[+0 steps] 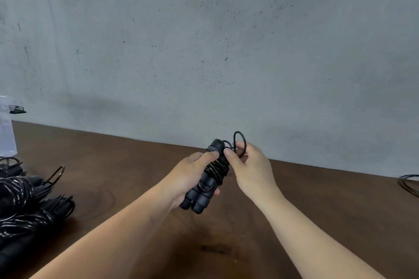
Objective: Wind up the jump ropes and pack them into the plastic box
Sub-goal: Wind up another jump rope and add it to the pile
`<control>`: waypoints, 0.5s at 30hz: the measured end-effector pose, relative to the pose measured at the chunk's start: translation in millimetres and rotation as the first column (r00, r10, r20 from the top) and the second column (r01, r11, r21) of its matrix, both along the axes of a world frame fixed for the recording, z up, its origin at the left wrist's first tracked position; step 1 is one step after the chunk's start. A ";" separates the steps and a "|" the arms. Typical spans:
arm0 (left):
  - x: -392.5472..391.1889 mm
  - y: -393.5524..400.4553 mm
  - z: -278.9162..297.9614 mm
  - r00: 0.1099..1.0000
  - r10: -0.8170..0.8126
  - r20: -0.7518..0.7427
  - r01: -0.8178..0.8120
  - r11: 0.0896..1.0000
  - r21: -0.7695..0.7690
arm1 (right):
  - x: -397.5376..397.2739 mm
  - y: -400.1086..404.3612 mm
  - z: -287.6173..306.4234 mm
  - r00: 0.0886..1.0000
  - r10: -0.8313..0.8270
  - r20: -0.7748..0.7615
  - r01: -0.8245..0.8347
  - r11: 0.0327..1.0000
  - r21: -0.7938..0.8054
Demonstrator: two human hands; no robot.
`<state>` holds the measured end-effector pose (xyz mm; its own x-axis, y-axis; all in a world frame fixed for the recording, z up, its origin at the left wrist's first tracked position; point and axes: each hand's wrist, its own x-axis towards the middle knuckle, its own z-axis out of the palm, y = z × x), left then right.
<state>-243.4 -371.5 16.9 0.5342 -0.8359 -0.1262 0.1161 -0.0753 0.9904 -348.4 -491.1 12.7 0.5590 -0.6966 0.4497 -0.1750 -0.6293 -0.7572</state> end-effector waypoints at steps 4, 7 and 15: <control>3.4 2.5 0.9 0.996 -0.007 -0.087 0.007 1.000 0.005 | -3.0 -2.5 6.3 0.994 0.112 0.014 -0.112 0.994 -0.002; 9.2 5.2 0.4 0.988 -0.002 -0.154 0.007 0.999 0.033 | -7.2 -5.5 14.5 0.941 0.334 0.057 -0.339 0.915 0.218; 10.4 3.8 -5.6 0.969 -0.024 -0.248 0.030 0.999 0.020 | -5.8 -12.2 25.3 0.933 0.283 0.221 -0.348 0.866 0.359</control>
<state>-233.0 -367.7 11.3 0.4616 -0.8445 -0.2715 0.3548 -0.1047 0.9291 -354.2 -503.3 38.0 0.7238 -0.6304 0.2807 0.1230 -0.2824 -0.9514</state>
